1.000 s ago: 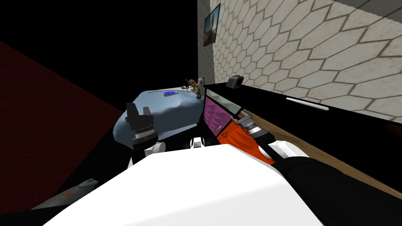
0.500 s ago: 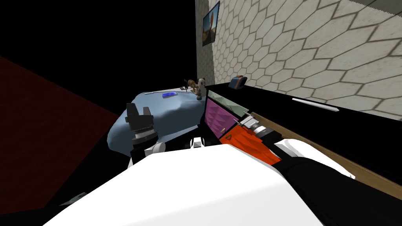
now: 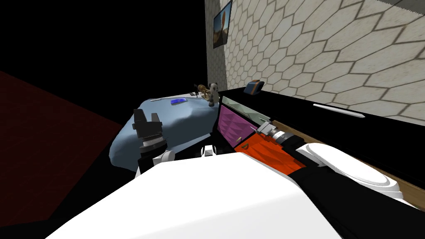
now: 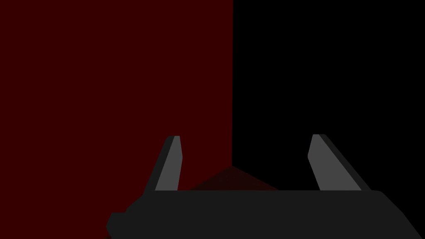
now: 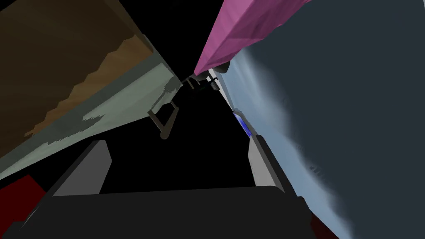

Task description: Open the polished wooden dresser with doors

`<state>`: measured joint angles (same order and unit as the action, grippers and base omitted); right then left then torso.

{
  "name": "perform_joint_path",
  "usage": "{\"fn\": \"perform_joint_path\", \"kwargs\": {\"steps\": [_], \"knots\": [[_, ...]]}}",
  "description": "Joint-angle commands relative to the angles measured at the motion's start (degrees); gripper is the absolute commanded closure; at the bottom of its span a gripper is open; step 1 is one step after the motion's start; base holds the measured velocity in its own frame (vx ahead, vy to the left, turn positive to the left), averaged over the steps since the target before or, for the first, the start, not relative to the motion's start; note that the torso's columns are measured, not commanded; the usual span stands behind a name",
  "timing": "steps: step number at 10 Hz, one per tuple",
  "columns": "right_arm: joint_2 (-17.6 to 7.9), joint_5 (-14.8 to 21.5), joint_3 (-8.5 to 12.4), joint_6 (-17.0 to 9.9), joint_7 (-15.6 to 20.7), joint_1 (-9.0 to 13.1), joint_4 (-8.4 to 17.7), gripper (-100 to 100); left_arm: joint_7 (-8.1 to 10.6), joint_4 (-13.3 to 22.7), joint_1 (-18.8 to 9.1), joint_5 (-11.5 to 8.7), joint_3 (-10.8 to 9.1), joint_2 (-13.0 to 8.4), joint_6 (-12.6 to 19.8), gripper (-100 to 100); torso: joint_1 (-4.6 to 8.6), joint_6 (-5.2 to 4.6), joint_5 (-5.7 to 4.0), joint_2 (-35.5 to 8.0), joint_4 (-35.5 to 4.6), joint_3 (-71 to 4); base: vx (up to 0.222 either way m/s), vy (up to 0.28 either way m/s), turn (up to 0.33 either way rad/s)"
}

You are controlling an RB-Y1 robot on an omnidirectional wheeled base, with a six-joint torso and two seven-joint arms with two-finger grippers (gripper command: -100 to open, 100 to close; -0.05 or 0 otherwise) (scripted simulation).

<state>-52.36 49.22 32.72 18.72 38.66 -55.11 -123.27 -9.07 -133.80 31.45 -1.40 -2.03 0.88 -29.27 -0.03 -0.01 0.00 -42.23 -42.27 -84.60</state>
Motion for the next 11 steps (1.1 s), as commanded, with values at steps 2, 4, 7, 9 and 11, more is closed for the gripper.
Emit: {"fn": "perform_joint_path", "kwargs": {"steps": [2, 4, 7, 9, 11], "knots": [[-5.28, 3.95, 2.22, -1.12, 2.69, -1.98, 1.65, -100, 0.00, 0.00, 0.00, 0.00, 0.00, 0.00, 0.00, 0, 0.07, 0.02, -0.01, -0.03, 0.00, 0.00, 0.084, 0.090, -0.039], [-8.44, 6.49, 3.81, -1.68, 4.41, -3.38, 2.63, -100, 0.00, 0.00, 0.00, 0.00, 0.00, 0.00, 0.00, 0, 0.03, -0.01, 0.00, -0.09, -0.03, 0.05, 0.085, 0.108, -0.082], [-11.97, 9.41, 5.64, -2.30, 6.38, -5.00, 3.67, -100, 0.00, 0.00, 0.00, 0.00, 0.00, 0.00, 0.00, 0, 0.03, 0.01, 0.00, -0.02, 0.00, 0.00, 0.089, 0.106, -0.049], [-13.89, 10.96, 6.61, -2.62, 7.43, -5.86, 4.21, -100, 0.00, 0.00, -0.01, 0.00, 0.00, 0.00, 0.00, 0, 0.13, 0.01, -0.04, -0.14, -0.04, 0.08, 0.053, 0.074, -0.040], [-13.56, 10.56, 6.27, -2.77, 6.98, -5.67, 3.99, -100, 0.00, 0.00, -0.01, 0.00, 0.00, -0.01, 0.00, 0, 0.16, 0.00, -0.04, -0.19, -0.05, 0.11, 0.014, 0.021, -0.003]]}}
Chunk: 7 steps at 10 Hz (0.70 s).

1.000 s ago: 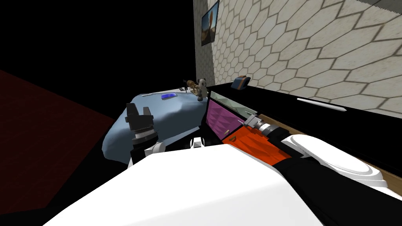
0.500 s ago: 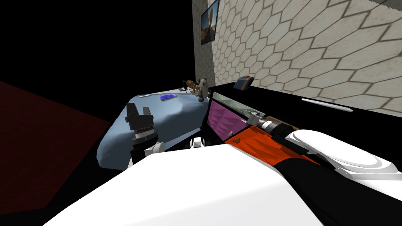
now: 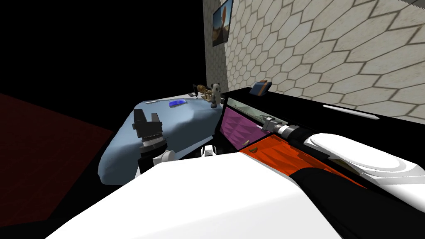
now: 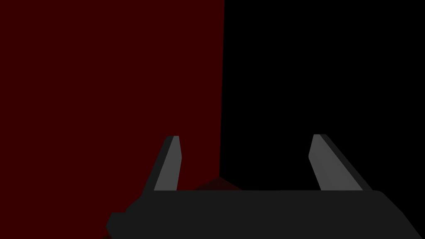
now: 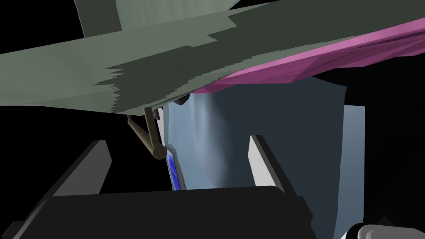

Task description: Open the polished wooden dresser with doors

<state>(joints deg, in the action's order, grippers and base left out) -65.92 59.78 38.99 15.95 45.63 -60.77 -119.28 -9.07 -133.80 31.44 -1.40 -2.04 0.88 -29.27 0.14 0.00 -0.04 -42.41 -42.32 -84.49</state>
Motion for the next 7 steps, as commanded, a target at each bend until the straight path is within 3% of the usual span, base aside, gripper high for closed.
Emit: {"fn": "perform_joint_path", "kwargs": {"steps": [1, 2, 3, 6, 7], "knots": [[0.01, -0.01, -0.01, 0.01, -0.01, 0.01, -0.01, 100, 0.00, 0.00, 0.00, 0.00, 0.00, 0.00, 0.00, 0, 0.02, 0.00, -0.01, 0.01, 0.00, 0.00, 0.000, 0.000, 0.000], [-0.78, -0.28, -0.98, 2.87, 2.82, 2.87, 2.86, 100, 0.00, 0.00, 0.00, 0.00, 0.00, 0.00, 0.00, 0, -0.04, 0.00, 0.01, 0.06, 0.01, -0.03, -0.058, 0.076, 0.148], [-0.78, -0.28, -0.98, 3.96, 2.82, 4.93, 4.51, 100, 0.00, 0.00, -0.02, 0.00, 0.02, 0.01, 0.01, 0, -0.13, 0.21, -0.40, 0.26, 0.39, -0.03, -0.112, 0.111, 0.096], [-0.78, -0.28, -0.98, 4.04, 2.82, 5.55, 8.54, 100, 0.00, 0.00, 0.00, 0.00, 0.00, 0.00, 0.00, 0, 0.35, -0.21, -0.18, 0.43, 0.20, -0.26, -0.028, 0.036, 0.017], [-1.57, -0.54, -1.95, 7.10, 5.65, 8.58, 10.64, 100, 0.00, 0.00, 0.01, 0.00, -0.01, 0.00, 0.00, 0, 0.43, -0.23, -0.25, 0.31, 0.19, -0.16, -0.058, 0.061, 0.106]]}}
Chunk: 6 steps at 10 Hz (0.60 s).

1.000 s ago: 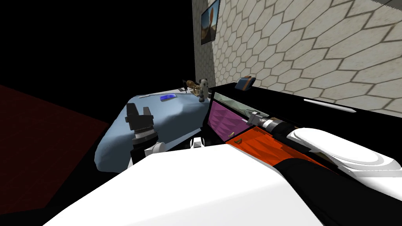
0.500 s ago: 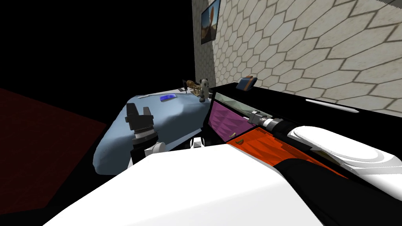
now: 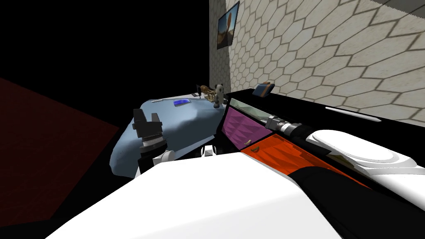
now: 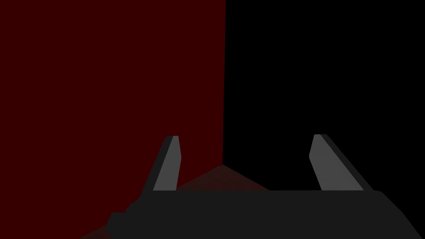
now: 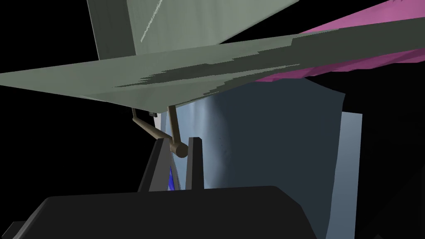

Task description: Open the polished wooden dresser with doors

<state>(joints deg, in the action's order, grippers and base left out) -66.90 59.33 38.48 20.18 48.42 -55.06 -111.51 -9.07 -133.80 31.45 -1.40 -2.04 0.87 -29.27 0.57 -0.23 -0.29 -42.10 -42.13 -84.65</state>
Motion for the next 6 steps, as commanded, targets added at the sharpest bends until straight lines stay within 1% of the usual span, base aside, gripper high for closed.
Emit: {"fn": "perform_joint_path", "kwargs": {"steps": [1, 2, 3, 4, 5, 6], "knots": [[-0.60, -0.10, -1.43, 3.84, 2.86, 4.64, 4.74, 100, 0.00, 0.01, -0.02, 0.00, 0.01, 0.01, 0.00, 0, -0.32, 0.42, -0.13, -0.10, 0.10, 0.12, -0.102, 0.087, 0.105], [-0.60, -0.10, -1.43, 3.84, 2.86, 5.38, 6.30, 100, 0.00, 0.01, -0.02, 0.00, 0.01, 0.01, 0.01, 0, -0.46, 0.46, -0.05, 0.02, 0.11, 0.04, -0.065, 0.063, 0.040], [-0.60, -0.10, -1.43, 3.84, 2.86, 5.38, 8.26, 100, 0.00, 0.00, -0.01, 0.00, 0.01, 0.01, 0.00, 0, -0.35, 0.24, 0.07, 0.12, 0.05, -0.06, -0.015, 0.033, 0.013], [-0.60, -0.10, -1.43, 3.84, 2.86, 5.38, 9.31, 100, 0.00, 0.00, -0.01, 0.00, 0.01, 0.00, 0.00, 0, -0.18, 0.04, 0.05, 0.10, 0.04, -0.06, 0.014, 0.009, 0.007], [-1.39, -0.36, -2.40, 6.45, 5.54, 8.42, 11.03, 100, 0.00, 0.00, 0.00, 0.00, 0.00, 0.00, 0.00, 0, -0.04, -0.06, -0.01, -0.05, 0.00, 0.03, -0.065, 0.078, 0.109], [-1.39, -0.36, -2.40, 7.38, 5.69, 9.91, 12.61, 100, 0.00, 0.01, -0.02, 0.00, 0.01, 0.01, 0.00, 0, -0.35, 0.40, -0.12, -0.16, 0.07, 0.15, -0.101, 0.099, 0.088]]}}
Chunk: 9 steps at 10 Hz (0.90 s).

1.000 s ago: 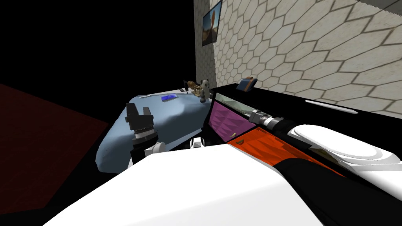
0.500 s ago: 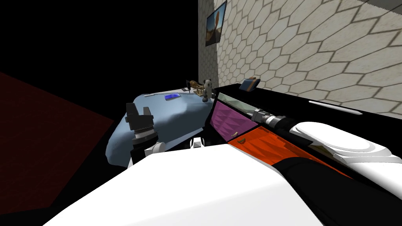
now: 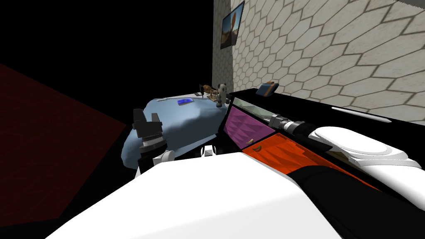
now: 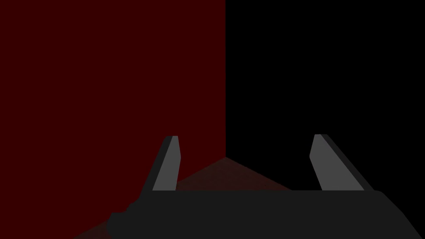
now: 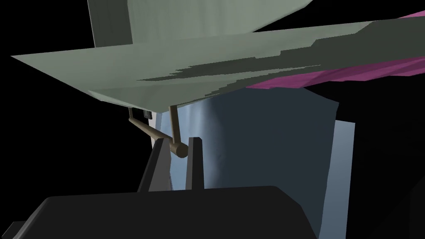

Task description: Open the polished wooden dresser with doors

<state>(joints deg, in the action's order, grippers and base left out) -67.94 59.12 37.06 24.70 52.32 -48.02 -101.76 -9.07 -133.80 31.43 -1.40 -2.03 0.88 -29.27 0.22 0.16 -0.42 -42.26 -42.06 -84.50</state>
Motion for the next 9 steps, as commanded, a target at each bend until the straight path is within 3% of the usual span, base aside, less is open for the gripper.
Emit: {"fn": "perform_joint_path", "kwargs": {"steps": [1, 4, 5, 7, 9], "knots": [[-0.34, -0.15, -0.98, 3.35, 1.79, 3.89, 4.53, 100, 0.00, 0.00, 0.00, 0.00, 0.00, 0.00, 0.00, 0, -0.10, 0.03, 0.10, 0.13, 0.00, -0.09, -0.059, 0.066, 0.039], [-0.34, -0.15, -0.98, 3.35, 1.79, 3.89, 8.10, 100, 0.00, -0.01, 0.02, 0.00, -0.01, -0.01, 0.00, 0, 0.22, -0.53, 0.23, 0.02, -0.16, -0.08, 0.012, 0.005, 0.009], [-1.13, -0.42, -1.95, 6.54, 4.62, 6.22, 9.56, 100, 0.00, -0.01, 0.02, 0.00, -0.01, -0.01, 0.00, 0, 0.27, -0.53, 0.08, -0.15, -0.13, 0.06, -0.071, 0.079, 0.077], [-1.13, -0.42, -1.95, 7.38, 4.62, 9.43, 12.81, 100, 0.00, 0.00, -0.01, 0.00, 0.00, 0.00, 0.00, 0, -0.03, -0.08, 0.05, -0.03, -0.03, 0.02, -0.088, 0.085, 0.079], [-1.13, -0.42, -1.95, 7.38, 4.62, 9.43, 16.06, 100, 0.00, -0.01, 0.02, 0.00, -0.01, -0.01, 0.00, 0, 0.10, -0.38, 0.31, 0.20, -0.13, -0.21, 0.001, 0.019, 0.010]]}}
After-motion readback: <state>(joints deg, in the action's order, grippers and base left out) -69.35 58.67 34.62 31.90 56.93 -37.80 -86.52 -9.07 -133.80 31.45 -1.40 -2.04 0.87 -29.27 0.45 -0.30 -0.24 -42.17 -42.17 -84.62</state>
